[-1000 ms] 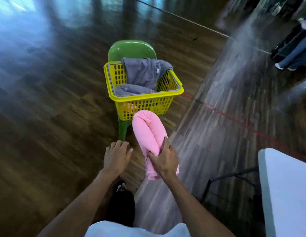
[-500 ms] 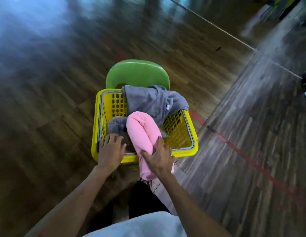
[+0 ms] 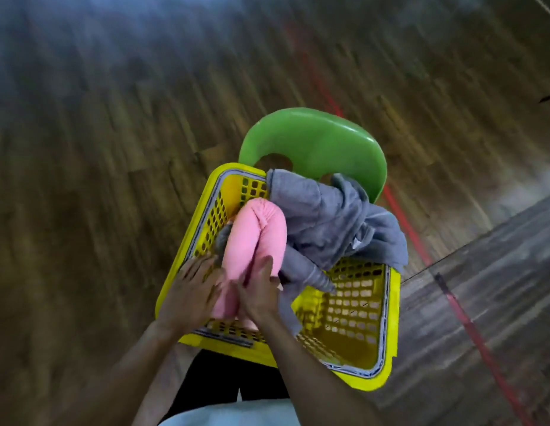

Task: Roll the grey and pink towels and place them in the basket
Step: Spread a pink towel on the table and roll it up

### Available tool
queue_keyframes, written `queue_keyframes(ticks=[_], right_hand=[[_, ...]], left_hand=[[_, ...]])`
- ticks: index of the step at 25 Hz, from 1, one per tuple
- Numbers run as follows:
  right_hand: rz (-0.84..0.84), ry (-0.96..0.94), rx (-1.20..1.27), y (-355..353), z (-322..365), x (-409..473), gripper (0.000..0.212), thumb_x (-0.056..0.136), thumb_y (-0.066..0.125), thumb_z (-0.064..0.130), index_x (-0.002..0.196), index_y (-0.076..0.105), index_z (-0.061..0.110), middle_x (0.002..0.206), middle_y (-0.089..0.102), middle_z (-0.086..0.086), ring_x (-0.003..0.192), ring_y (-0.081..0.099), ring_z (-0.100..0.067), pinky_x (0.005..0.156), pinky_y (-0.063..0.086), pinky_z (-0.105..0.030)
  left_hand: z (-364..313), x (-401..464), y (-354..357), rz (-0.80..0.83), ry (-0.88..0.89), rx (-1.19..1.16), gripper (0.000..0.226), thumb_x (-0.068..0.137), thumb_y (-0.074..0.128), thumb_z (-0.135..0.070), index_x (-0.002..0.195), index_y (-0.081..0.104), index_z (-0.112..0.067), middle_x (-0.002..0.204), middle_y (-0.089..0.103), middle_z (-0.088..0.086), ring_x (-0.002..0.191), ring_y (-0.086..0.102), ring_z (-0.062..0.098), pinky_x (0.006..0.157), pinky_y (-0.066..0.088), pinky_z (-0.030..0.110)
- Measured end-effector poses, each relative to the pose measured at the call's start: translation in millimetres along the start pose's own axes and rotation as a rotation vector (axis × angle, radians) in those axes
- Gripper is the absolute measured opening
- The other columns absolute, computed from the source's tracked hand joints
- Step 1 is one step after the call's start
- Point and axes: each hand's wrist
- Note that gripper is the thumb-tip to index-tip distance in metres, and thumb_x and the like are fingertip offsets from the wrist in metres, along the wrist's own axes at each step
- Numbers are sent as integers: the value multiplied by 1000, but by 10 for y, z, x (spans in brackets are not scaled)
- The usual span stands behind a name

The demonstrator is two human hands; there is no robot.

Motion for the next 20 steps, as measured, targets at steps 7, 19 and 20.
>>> queue_keyframes(ticks=[7, 19, 20], right_hand=[[60, 105, -10, 433, 58, 98, 115, 85, 63, 46, 144, -35, 29, 140, 18, -41, 125, 36, -53, 103, 37, -48], [-243, 8, -110, -602, -104, 84, 61, 94, 56, 36, 149, 32, 26, 147, 35, -10, 132, 40, -33, 104, 40, -46], [-294, -16, -151, -813, -143, 140, 58, 94, 57, 34, 147, 35, 26, 144, 37, -10, 130, 40, -34, 103, 40, -47]], left_hand=[[32, 21, 80, -35, 1, -26, 34, 94, 50, -28, 122, 62, -13, 135, 55, 13, 132, 44, 28, 115, 27, 43], [-377, 828, -266, -53, 118, -114, 36, 97, 38, -34, 124, 58, -20, 132, 55, 3, 121, 52, 26, 102, 39, 47], [-478, 1039, -311, -66, 155, -98, 35, 96, 41, -34, 124, 58, -22, 131, 56, 2, 119, 53, 24, 102, 39, 45]])
Point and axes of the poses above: each hand's wrist, its own x-axis towards the middle knuckle, its own y-axis out of the palm, z = x × y
